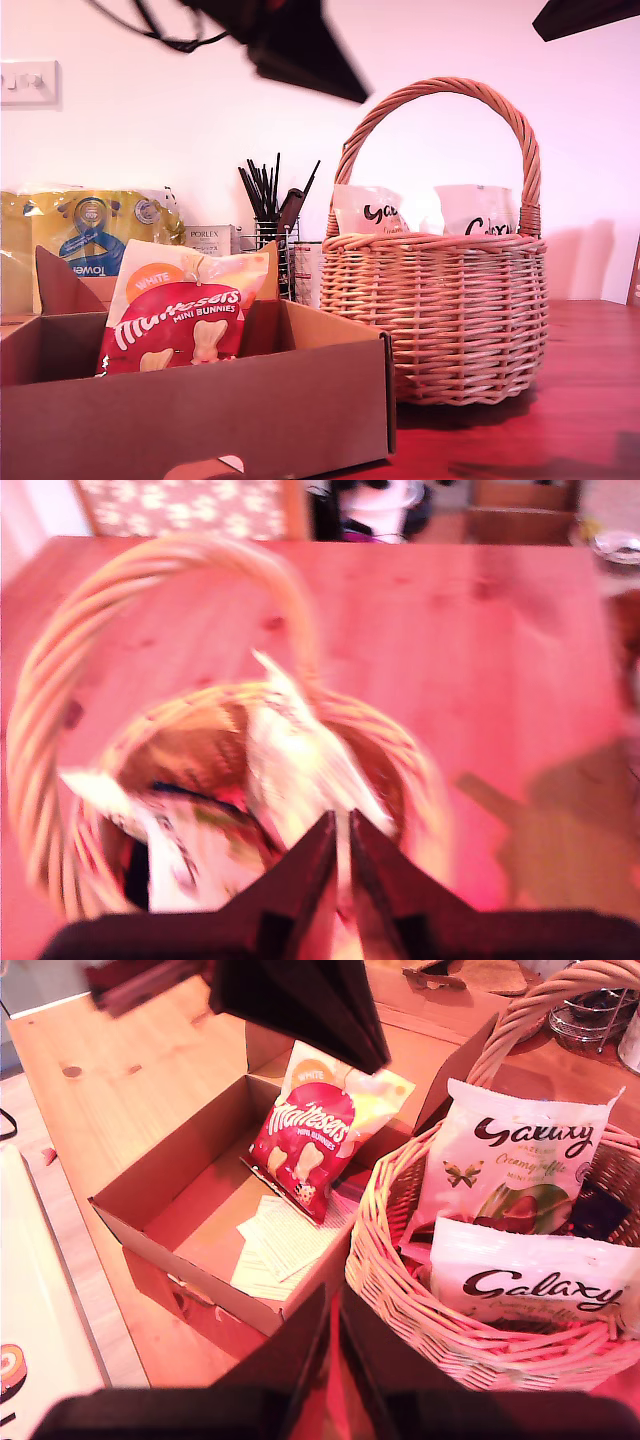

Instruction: Move the bags of Easter eggs from the cardboard box on the left into the woven basket on the right side.

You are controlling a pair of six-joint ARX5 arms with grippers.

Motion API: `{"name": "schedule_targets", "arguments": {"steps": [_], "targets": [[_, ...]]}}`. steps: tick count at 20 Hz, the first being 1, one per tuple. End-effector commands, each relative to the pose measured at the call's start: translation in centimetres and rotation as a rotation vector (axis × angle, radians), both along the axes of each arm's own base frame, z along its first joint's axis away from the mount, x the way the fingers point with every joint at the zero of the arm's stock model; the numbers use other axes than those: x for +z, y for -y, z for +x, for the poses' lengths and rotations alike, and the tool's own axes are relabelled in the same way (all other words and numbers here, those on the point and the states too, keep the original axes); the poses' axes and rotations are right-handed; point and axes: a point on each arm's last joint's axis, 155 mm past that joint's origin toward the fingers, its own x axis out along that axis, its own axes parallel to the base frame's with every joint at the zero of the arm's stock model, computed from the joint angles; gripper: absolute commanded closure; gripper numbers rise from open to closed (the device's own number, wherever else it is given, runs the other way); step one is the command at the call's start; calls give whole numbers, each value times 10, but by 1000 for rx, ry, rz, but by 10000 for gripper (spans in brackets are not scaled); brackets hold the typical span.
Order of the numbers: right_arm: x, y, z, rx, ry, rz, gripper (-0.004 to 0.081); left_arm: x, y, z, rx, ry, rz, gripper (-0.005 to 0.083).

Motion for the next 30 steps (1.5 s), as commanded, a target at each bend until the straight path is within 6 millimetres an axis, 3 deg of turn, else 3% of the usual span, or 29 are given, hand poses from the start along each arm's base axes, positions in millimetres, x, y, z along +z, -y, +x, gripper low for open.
{"name": "schedule_targets", "arguments": {"steps": [1, 6, 9, 10, 12, 13, 22, 24, 30], "targets": [[-2, 1, 1, -1, 7, -13, 783, -13, -27, 0, 44, -16, 17, 794], [-3, 3, 3, -18, 13, -24, 783, -28, -118, 34, 236, -6, 61, 794], [-3, 4, 4, -19, 13, -25, 783, -21, -140, 54, 283, 37, 36, 756], [-3, 3, 4, -18, 13, -24, 783, -20, -144, 61, 300, 54, 29, 611], [-3, 3, 4, -18, 13, -24, 783, -23, -154, 76, 338, 80, 40, 197], [-3, 3, 4, -18, 13, -24, 783, -28, -156, 82, 341, 101, 66, 83], [-3, 3, 4, -18, 13, -24, 783, -99, -156, 97, 309, -4, 156, 61], [-3, 3, 4, -18, 13, -24, 783, -114, -154, 87, 292, -76, 168, 62], [-2, 3, 4, -17, 20, -20, 783, -130, -124, 43, 185, -222, 186, 64]]}}
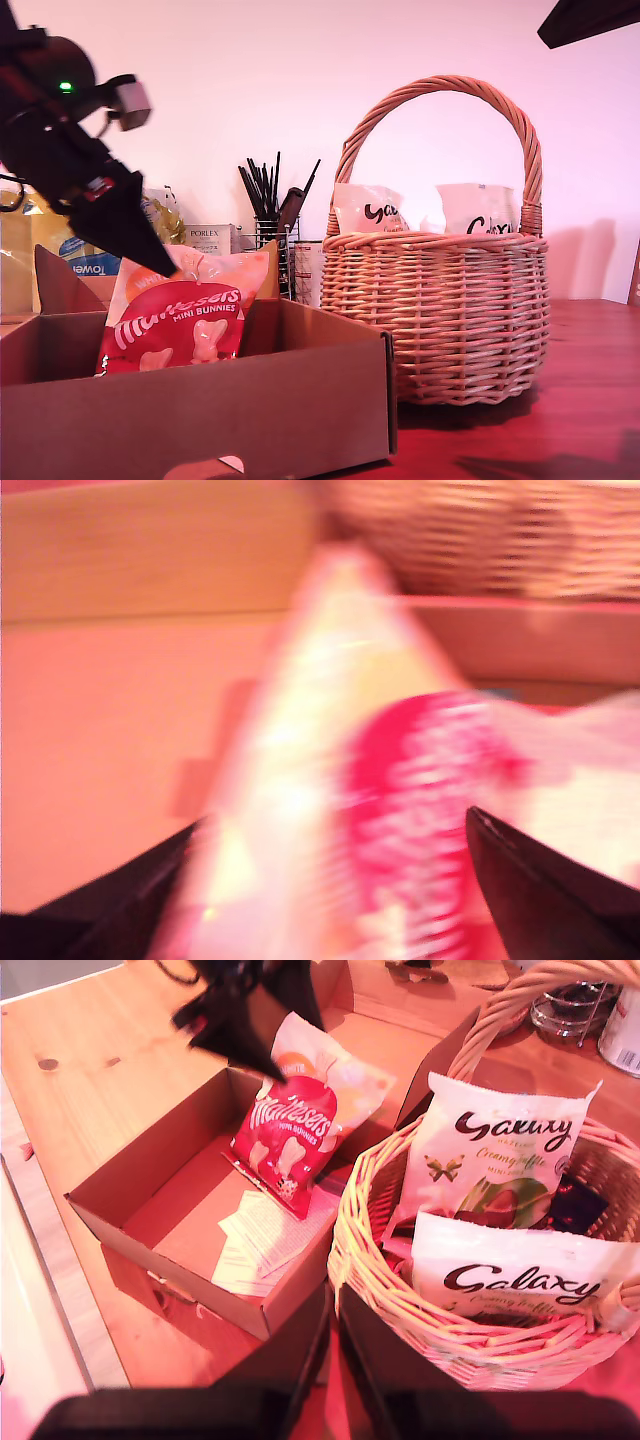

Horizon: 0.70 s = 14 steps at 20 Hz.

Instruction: Move the bags of Easter eggs from the cardboard box on the left into the woven basket on the right side.

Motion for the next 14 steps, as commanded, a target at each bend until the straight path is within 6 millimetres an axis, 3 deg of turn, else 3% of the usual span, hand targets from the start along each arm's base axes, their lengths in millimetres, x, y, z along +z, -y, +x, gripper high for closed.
{"name": "schedule_targets", "arguments": {"steps": [1, 6, 14], "targets": [[-1, -1, 0, 7, 5, -3, 783, -17, 8, -17, -22, -80, 7, 64], [-1, -1, -1, 7, 5, -3, 783, -28, 33, -51, -112, -163, 37, 64], [-1, -1, -1, 8, 5, -3, 783, -39, 37, -79, -156, -224, 125, 67]]}}
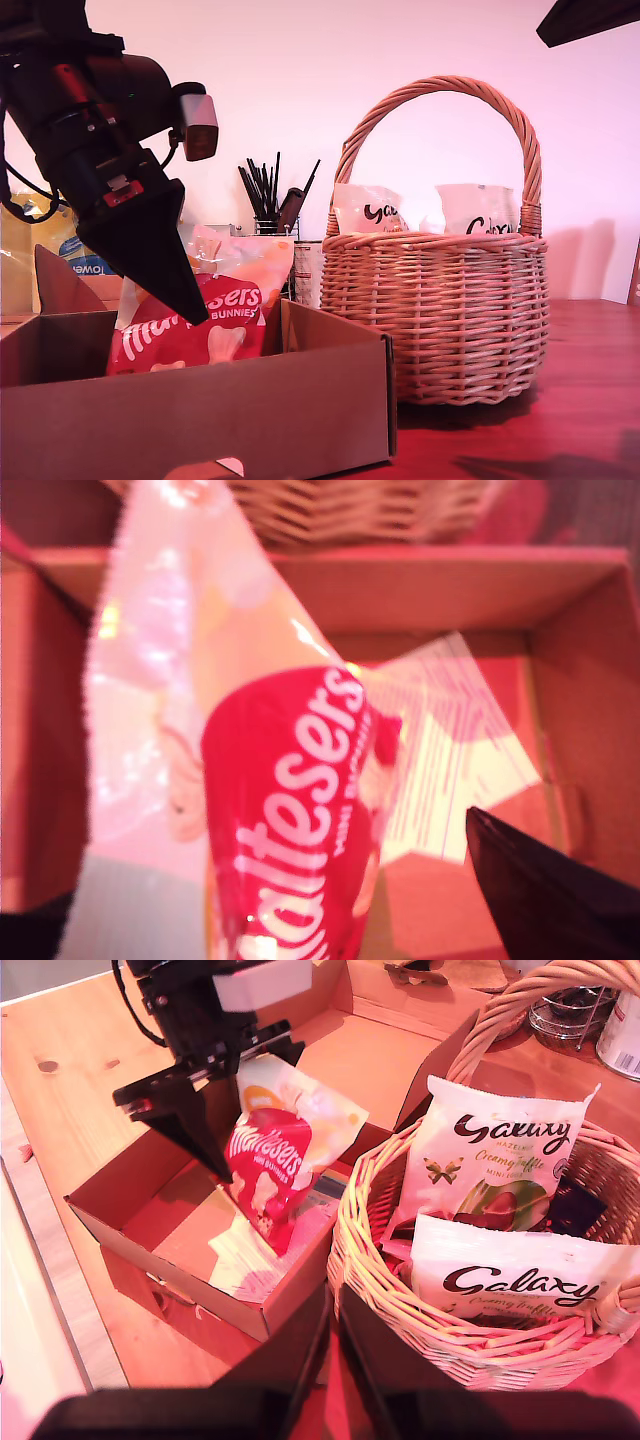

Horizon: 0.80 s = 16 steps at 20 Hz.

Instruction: Move the bags of Easter eggs from the cardboard box on the left into the woven basket on the right side.

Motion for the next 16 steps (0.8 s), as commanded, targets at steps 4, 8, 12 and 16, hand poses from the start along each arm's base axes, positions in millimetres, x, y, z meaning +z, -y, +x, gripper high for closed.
{"name": "schedule_targets", "arguments": {"steps": [4, 8, 12, 16], "targets": [[-1, -1, -1, 8, 5, -3, 783, -18, 11, -22, -46, -61, 26, 121], [-1, -1, -1, 7, 5, -3, 783, -35, 22, -44, -94, -121, 60, 124], [-1, -1, -1, 7, 5, -3, 783, -36, 25, -49, -110, -122, 66, 240], [-1, -1, -1, 7, 5, -3, 783, -40, 23, -51, -109, -131, 72, 311]]}}
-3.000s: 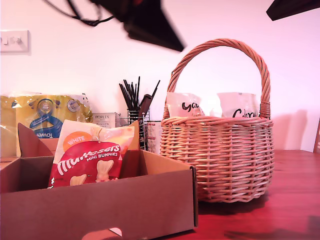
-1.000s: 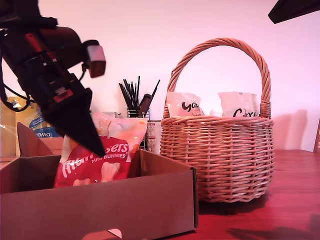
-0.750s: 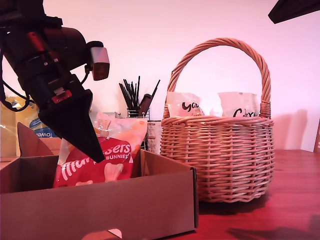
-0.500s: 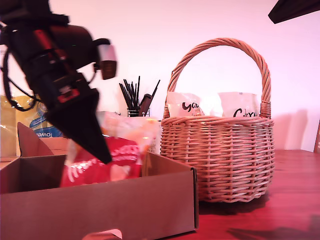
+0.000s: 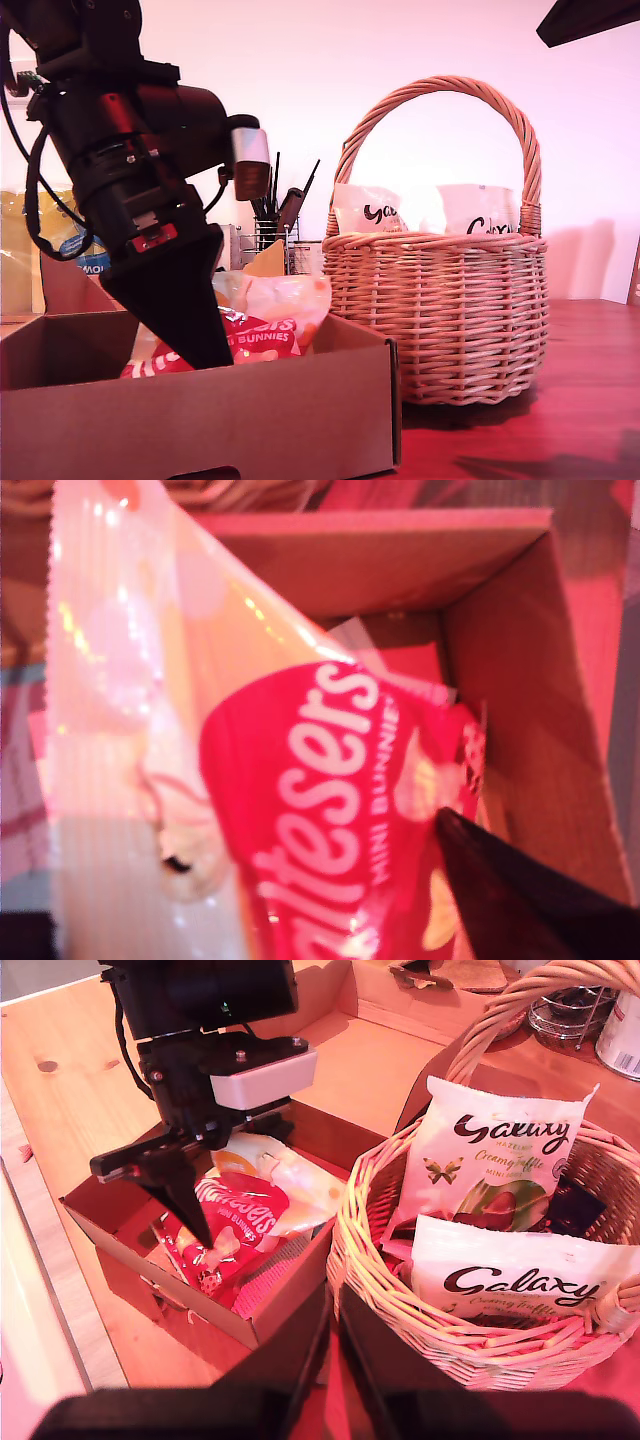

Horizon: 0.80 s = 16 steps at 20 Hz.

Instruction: Move the bags of Easter eggs from the cardboard box on the left into the woven basket on the right side.

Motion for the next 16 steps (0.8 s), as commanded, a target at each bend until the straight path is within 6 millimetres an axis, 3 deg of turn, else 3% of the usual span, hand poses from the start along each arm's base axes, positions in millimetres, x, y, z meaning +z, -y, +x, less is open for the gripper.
{"name": "schedule_targets", "arguments": {"steps": [1, 5, 9, 13, 16], "targets": [[-1, -1, -1, 7, 5, -3, 783, -13, -5, -9, 1, -35, 19, 333], [-1, -1, 0, 7, 5, -3, 783, -28, -7, -12, 1, -73, 44, 464], [-1, -1, 0, 7, 5, -4, 783, -28, -6, -8, 5, -59, 34, 755], [-1, -1, 0, 7, 5, -3, 783, -24, -7, -4, 13, -53, 29, 770], [-1, -1, 0, 7, 5, -3, 783, -7, -4, 1, 15, -34, 17, 770]]}}
